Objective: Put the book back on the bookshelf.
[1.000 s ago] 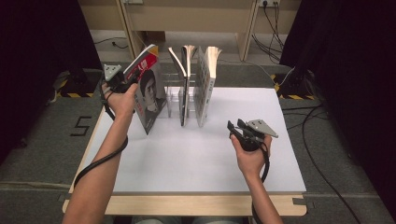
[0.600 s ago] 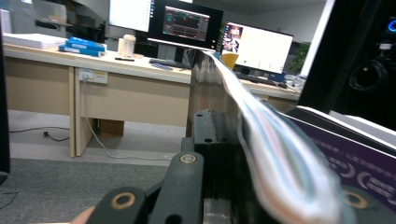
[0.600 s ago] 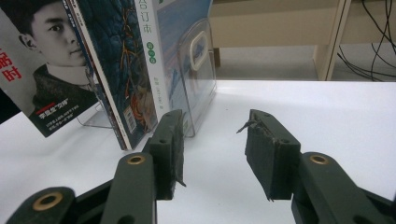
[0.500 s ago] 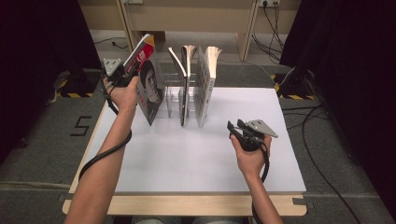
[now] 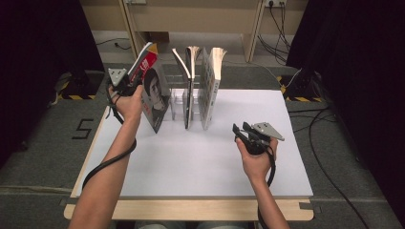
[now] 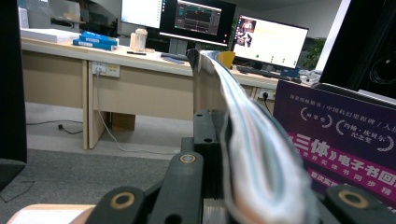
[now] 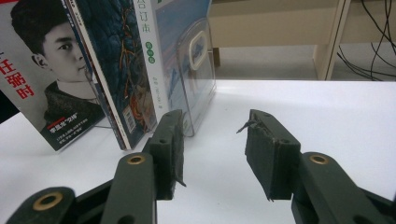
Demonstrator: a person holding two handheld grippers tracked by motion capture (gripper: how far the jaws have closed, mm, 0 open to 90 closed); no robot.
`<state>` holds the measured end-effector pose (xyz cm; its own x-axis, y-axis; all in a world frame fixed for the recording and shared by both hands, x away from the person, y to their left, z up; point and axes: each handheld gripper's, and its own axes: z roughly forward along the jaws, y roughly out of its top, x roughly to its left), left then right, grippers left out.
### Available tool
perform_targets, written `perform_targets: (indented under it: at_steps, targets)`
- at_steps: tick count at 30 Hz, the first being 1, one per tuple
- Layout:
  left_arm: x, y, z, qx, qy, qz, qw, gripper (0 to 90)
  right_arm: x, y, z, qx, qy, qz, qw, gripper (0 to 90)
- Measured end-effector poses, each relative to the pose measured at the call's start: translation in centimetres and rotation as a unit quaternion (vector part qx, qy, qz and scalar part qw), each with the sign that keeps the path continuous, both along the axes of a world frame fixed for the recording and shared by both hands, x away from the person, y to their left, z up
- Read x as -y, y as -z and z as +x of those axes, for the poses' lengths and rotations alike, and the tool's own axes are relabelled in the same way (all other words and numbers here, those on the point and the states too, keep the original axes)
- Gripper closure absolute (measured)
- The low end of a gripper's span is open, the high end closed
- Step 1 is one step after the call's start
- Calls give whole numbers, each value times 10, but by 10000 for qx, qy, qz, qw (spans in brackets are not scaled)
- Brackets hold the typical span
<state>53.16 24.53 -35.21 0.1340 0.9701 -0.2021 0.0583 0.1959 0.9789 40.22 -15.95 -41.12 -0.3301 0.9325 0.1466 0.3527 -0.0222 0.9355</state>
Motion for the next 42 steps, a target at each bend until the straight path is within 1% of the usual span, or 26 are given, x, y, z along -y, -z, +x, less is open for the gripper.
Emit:
perform_targets:
  at_steps: [4,9,10,11,12,14,16,19,21,25,28,33,38,42]
  targets:
    - [-2,1,-1,-39,21,-29,10000,855,-1,0,0,-3,-8,3,10000,566]
    - [-6,0,-1,-235,48,-119,9996,805,-1,0,-1,-1,-13,-5,10000,566]
    - [-7,0,-1,-298,28,-93,9995,794,-1,0,-1,-3,-11,-1,10000,565]
    - [-7,0,-1,-298,28,-93,9995,780,-1,0,-1,-1,-4,-8,10000,565]
    - [-9,1,-1,-382,62,-153,9991,772,-1,0,-1,-2,-6,-6,10000,566]
    - [-11,2,0,-440,36,-100,9990,773,-1,0,-1,-2,-3,-8,10000,566]
    - [-14,2,0,-496,47,-136,9987,768,-1,0,0,-7,-9,-11,10000,565]
    - [-17,3,-1,-514,55,-195,9985,733,-2,1,0,-4,-14,-28,10000,565]
    - [-18,4,-1,-519,54,-189,9985,717,-2,1,0,-12,-15,-37,10000,565]
    - [-20,3,-2,-534,65,-241,9983,666,-2,1,0,-18,-15,-34,10000,565]
    - [-20,2,-3,-540,71,-245,9982,612,-2,1,-1,-14,-13,-31,10000,565]
    - [-22,-1,-5,-519,103,-228,9983,562,-2,1,-1,-1,-22,-42,10000,565]
    - [-25,0,-6,-623,136,-282,9976,487,-3,1,-1,-2,-19,-48,10000,565]
    - [-28,1,-9,-637,151,-294,9974,438,-3,1,-1,-7,-12,-58,10000,565]
